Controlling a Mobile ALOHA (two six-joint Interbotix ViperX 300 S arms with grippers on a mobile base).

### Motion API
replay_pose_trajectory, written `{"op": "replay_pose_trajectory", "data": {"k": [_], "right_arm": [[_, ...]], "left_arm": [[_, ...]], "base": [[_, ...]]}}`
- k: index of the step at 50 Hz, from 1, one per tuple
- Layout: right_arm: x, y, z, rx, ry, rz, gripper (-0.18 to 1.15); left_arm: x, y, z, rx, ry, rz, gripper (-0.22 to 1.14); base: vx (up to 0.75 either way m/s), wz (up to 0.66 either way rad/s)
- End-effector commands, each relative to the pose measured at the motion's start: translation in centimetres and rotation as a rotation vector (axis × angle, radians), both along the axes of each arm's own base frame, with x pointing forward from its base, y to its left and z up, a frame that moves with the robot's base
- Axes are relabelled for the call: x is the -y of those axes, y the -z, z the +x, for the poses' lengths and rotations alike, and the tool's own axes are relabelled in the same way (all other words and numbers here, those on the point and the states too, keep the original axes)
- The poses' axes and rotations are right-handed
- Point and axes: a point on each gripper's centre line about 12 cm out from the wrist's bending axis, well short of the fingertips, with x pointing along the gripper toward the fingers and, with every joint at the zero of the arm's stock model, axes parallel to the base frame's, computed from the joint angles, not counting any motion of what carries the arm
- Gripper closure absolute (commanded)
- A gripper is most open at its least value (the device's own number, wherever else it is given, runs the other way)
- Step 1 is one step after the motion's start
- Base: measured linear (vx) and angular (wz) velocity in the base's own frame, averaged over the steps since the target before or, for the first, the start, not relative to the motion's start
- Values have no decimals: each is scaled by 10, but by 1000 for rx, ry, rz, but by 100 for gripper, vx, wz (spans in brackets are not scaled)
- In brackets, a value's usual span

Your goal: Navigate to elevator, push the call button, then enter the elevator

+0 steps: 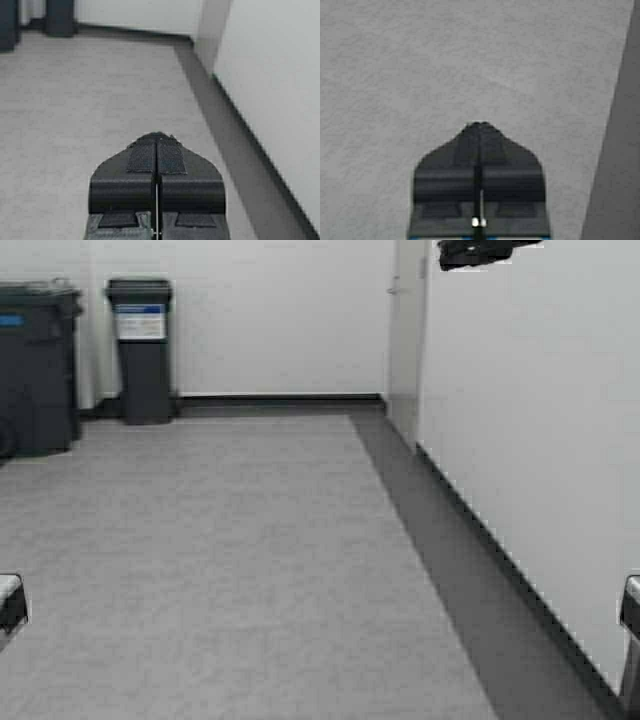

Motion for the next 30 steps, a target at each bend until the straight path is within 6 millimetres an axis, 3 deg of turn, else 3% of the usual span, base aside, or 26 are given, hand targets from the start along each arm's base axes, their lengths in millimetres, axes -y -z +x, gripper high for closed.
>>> {"op": "replay_pose_trajectory", "data": {"k": [1,16,30], "right_arm": [[0,-7,0,20,2,17,92],[1,-1,-2,-10,16,46,92],[1,-2,-2,-6,15,41,92]], "left_arm": [[0,-9,3,22,-1,3,89],[0,-9,3,25,-1,4,89],[0,-10,3,38,-2,-2,89]], "base": [[54,-22],[50,-33],[43,-55]]}}
